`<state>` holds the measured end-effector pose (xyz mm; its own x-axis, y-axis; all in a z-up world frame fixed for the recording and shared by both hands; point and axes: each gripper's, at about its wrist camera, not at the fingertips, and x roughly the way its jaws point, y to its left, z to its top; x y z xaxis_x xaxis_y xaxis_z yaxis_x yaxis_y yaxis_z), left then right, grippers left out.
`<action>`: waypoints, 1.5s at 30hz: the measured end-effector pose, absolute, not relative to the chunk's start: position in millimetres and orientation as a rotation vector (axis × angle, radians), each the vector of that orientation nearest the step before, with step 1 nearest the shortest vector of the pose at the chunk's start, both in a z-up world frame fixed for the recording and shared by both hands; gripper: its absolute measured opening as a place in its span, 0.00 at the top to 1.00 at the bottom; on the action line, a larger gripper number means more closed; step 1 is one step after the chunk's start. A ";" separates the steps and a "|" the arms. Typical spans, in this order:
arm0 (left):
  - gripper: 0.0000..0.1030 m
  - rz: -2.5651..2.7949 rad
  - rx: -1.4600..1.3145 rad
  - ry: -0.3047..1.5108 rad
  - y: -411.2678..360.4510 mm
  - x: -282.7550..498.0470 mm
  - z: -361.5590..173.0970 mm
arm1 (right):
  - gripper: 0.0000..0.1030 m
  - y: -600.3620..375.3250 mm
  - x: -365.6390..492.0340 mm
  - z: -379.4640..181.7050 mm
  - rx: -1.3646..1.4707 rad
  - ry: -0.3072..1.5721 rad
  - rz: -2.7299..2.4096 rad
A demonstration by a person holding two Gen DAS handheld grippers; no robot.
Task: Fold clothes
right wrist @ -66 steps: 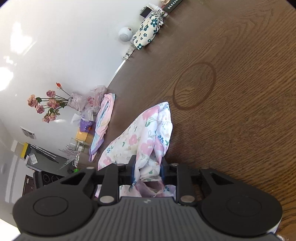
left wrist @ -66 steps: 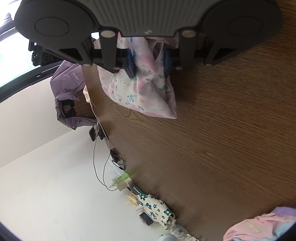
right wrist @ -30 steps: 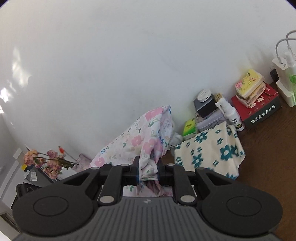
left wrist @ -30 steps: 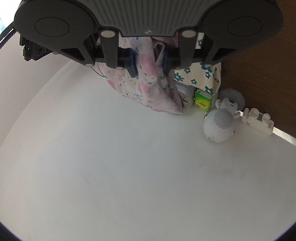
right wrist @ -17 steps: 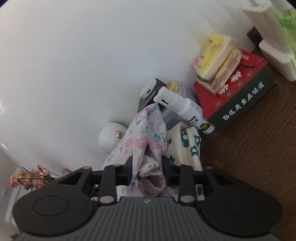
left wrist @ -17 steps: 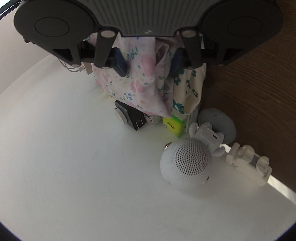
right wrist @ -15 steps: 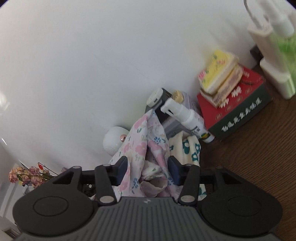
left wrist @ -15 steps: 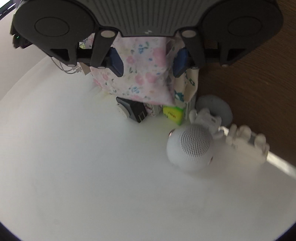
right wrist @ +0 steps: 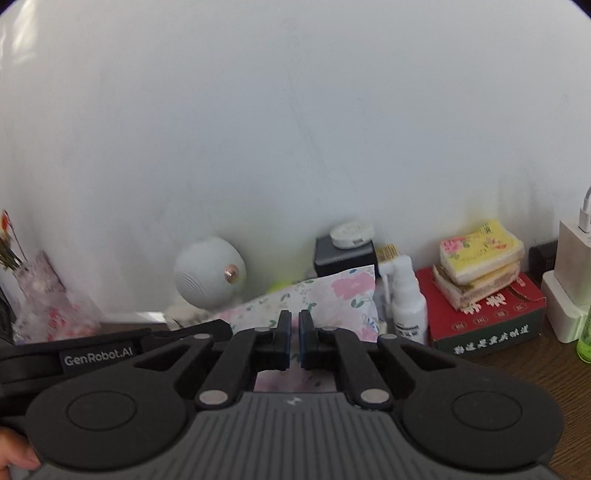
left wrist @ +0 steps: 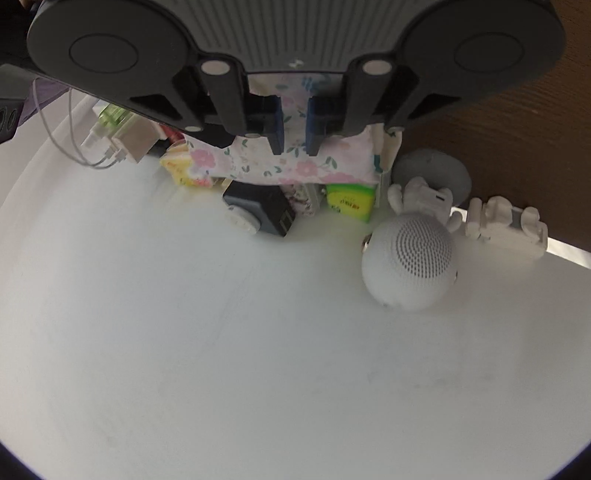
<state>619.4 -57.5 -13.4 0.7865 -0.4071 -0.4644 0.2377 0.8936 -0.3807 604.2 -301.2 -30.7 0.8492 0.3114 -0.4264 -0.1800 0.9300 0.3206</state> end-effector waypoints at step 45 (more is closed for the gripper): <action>0.00 -0.213 -0.073 0.488 9.0 64.1 20.2 | 0.00 -243.1 73.5 14.8 0.146 0.495 0.113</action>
